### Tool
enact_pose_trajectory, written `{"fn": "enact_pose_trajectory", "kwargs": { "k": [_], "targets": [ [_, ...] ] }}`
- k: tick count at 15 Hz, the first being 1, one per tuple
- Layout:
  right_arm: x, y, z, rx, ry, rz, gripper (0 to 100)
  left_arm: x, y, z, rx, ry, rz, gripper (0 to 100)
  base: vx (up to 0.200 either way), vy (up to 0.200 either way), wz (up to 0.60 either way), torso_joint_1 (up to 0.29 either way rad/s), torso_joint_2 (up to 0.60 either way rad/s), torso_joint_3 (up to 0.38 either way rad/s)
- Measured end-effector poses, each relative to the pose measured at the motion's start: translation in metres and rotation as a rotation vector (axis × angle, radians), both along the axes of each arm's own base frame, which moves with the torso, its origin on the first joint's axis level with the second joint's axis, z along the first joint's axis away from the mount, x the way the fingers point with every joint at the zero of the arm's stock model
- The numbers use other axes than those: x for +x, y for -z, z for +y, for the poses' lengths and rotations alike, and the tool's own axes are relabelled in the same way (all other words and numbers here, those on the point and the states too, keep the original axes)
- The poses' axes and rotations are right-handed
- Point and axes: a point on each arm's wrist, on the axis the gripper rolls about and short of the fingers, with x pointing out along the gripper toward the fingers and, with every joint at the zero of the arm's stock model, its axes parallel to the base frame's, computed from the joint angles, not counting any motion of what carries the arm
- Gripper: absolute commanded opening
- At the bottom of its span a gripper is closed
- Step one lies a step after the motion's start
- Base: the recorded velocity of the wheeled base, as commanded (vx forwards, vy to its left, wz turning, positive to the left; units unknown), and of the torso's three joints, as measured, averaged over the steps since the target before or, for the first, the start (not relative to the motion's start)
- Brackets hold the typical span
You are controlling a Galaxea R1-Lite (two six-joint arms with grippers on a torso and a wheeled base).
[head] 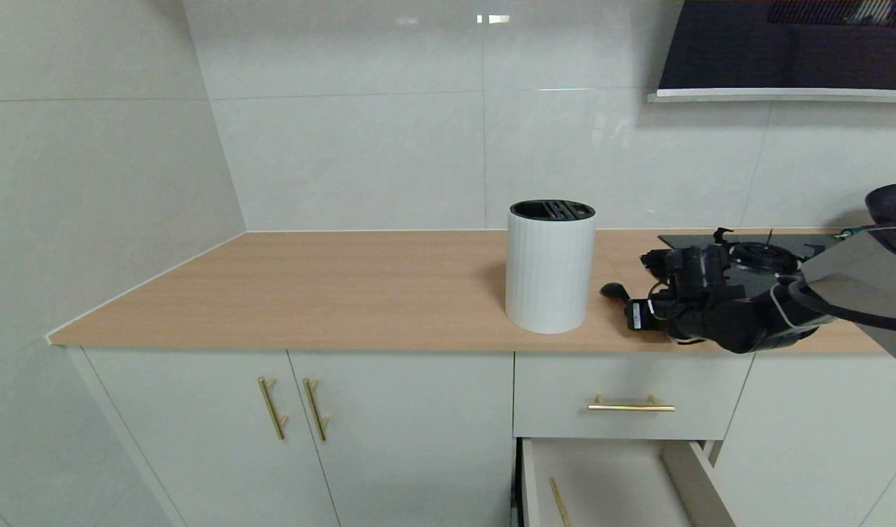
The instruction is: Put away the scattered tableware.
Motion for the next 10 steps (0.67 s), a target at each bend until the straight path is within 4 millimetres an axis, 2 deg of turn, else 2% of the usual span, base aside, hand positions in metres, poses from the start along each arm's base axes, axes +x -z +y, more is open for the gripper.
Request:
{"fn": "enact_pose_trajectory", "kwargs": {
  "k": [5, 10],
  "targets": [
    [-0.021, -0.023, -0.001, 0.018, 0.045, 0.078, 0, 0.000, 0.000, 0.000, 0.000, 0.000, 0.000, 100, 0.000, 0.000, 0.00, 0.000, 0.00, 0.000],
    [-0.079, -0.050, 0.003, 0.043, 0.059, 0.169, 0, 0.000, 0.000, 0.000, 0.000, 0.000, 0.000, 100, 0.000, 0.000, 0.00, 0.000, 0.00, 0.000]
  ]
}}
